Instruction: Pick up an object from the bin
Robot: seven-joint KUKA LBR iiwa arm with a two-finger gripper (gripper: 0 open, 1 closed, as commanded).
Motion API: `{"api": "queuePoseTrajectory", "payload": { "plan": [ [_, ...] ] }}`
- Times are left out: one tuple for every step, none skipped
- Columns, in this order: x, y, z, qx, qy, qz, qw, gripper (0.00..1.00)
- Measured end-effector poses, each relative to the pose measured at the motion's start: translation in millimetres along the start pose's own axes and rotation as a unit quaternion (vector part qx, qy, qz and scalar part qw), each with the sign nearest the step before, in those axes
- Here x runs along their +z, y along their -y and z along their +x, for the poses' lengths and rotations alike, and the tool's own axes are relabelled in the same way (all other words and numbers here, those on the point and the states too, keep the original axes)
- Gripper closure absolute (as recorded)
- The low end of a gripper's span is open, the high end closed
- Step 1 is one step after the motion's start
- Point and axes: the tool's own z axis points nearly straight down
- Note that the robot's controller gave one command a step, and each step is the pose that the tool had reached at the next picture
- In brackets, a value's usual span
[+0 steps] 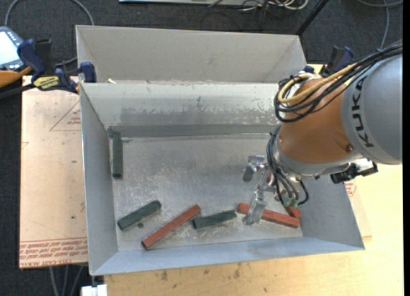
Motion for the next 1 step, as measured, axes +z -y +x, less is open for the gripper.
{"api": "queuePoseTrajectory", "payload": {
  "plan": [
    [77.9, -54.4, 32.2, -0.140, 0.0013, -0.001, 0.9901, 0.00]
  ]
}}
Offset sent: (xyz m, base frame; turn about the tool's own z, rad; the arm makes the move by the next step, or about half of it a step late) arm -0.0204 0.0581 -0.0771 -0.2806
